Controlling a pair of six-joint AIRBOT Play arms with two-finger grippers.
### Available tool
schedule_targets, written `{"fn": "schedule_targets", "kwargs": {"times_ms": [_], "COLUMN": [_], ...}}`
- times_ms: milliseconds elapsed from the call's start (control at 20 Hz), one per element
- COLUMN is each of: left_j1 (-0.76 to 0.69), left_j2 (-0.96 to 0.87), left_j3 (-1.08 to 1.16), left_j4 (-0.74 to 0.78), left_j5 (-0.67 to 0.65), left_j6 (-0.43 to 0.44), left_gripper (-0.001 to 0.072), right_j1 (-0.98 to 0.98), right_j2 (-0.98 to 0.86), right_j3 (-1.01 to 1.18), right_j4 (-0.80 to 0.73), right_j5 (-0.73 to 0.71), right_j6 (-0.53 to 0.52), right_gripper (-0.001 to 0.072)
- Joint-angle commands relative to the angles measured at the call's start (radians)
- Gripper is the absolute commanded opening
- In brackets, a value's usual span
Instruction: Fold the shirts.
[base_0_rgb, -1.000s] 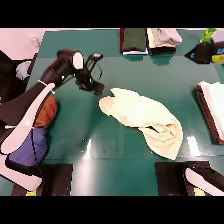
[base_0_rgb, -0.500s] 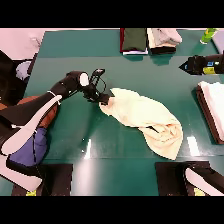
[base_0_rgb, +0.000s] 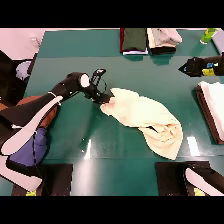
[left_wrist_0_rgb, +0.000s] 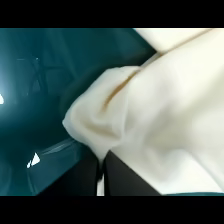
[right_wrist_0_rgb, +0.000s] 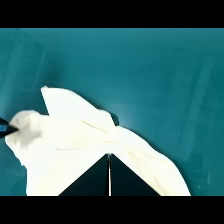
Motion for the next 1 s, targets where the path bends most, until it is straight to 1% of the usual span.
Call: {"fn": "schedule_targets", "kwargs": {"times_ms": [0,100,250,300,400,450,550,750,850,950], "left_j1": [0.042,0.098,0.178,0.2,0.234,0.25,0.277,0.29,0.29,0.29], "left_j2": [0.036,0.09,0.151,0.159,0.164,0.164,0.166,0.166,0.166,0.166], "left_j3": [0.039,0.06,0.062,0.062,0.064,0.064,0.064,0.064,0.064,0.064], "left_j4": [0.082,0.09,0.105,0.119,0.14,0.146,0.154,0.164,0.164,0.164], "left_j5": [-0.038,-0.042,-0.051,-0.067,-0.109,-0.125,-0.146,-0.154,-0.153,-0.154], "left_j6": [0.011,0.013,0.015,0.034,0.043,0.05,0.065,0.065,0.065,0.065], "left_gripper": [0.0025,0.0025,0.0025,0.0025,0.0026,0.0026,0.0026,0.0026,0.0026,0.0026], "right_j1": [-0.006,-0.034,-0.11,-0.132,-0.164,-0.167,-0.154,-0.066,-0.008,0.045], "right_j2": [0.004,0.028,0.083,0.097,0.118,0.127,0.157,0.214,0.213,0.213], "right_j3": [-0.019,-0.109,-0.305,-0.362,-0.456,-0.493,-0.558,-0.678,-0.73,-0.768], "right_j4": [-0.08,-0.103,-0.103,-0.102,-0.097,-0.092,-0.092,-0.092,-0.091,-0.059], "right_j5": [0.1,0.136,0.127,0.127,0.135,0.15,0.169,0.173,0.153,0.106], "right_j6": [0.001,0.0,0.0,0.0,-0.001,-0.001,-0.02,-0.022,-0.021,-0.02], "right_gripper": [0.002,0.002,0.0022,0.0036,0.051,0.0539,0.0539,0.0539,0.0539,0.0539]}}
